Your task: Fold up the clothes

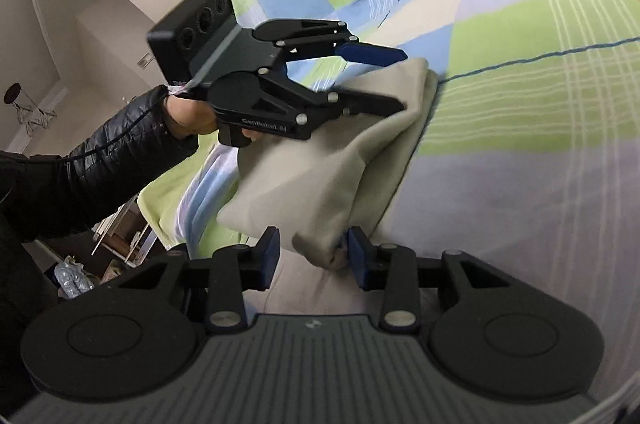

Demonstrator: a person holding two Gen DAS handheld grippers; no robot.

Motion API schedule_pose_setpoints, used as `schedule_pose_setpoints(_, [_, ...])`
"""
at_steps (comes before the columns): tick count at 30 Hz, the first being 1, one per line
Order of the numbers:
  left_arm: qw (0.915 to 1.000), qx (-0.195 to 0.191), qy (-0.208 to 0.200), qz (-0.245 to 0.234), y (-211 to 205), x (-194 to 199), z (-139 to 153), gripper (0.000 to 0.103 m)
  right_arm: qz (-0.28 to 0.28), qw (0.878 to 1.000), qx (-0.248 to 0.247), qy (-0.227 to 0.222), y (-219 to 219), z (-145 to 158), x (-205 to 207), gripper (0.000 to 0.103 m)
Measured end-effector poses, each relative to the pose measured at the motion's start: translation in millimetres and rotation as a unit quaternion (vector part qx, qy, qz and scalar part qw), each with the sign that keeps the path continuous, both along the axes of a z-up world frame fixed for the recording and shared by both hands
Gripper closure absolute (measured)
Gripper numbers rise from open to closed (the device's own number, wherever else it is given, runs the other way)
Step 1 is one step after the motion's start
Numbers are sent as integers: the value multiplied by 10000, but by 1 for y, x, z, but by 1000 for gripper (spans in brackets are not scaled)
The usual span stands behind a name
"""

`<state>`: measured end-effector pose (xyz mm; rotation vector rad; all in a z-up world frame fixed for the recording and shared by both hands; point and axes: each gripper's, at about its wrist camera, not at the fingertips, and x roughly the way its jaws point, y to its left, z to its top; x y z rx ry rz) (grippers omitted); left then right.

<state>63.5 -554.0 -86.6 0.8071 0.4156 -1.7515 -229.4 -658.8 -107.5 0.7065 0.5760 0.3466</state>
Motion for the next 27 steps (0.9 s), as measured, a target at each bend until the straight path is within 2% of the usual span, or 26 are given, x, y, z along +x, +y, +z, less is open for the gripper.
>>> schedule_pose_setpoints(3, [9993,-307,-151,-163,7,-6,3,50,-227,9996,24,-183,1,6,-9,69])
schedule_pose_setpoints(5, [9982,-413,-136,-412,13,-10,4,50,-306,9991,38,-299,3,10,-15,69])
schedule_pose_setpoints(7, [9978,-332,-222,-537,12,-13,2,50,-215,9989,180,-378,4,10,-17,69])
schedule_pose_setpoints(10, [9976,-299,-310,-535,9,-13,-1,49,-332,9992,59,-207,1,7,-17,70])
schedule_pose_setpoints(12, [9985,-255,-205,-447,7,-9,-2,49,-430,9986,242,-173,-5,3,-17,70])
schedule_pose_setpoints(14, [9986,-165,-144,-474,8,-8,-4,57,-527,9973,483,-157,-12,0,-16,70])
schedule_pose_setpoints(16, [9985,-66,-139,-523,8,-8,-5,78,-341,9972,662,-67,-14,-5,-9,70])
schedule_pose_setpoints(18, [9986,-77,-100,-523,11,-9,-4,88,-255,9968,753,-7,-16,-8,-3,69])
schedule_pose_setpoints(20, [9988,-162,-71,-463,17,-9,-2,91,-189,9953,945,24,-20,-11,-1,67])
schedule_pose_setpoints(27, [9974,-588,-46,-416,30,-12,1,94,-361,9951,914,118,-27,-10,0,67])
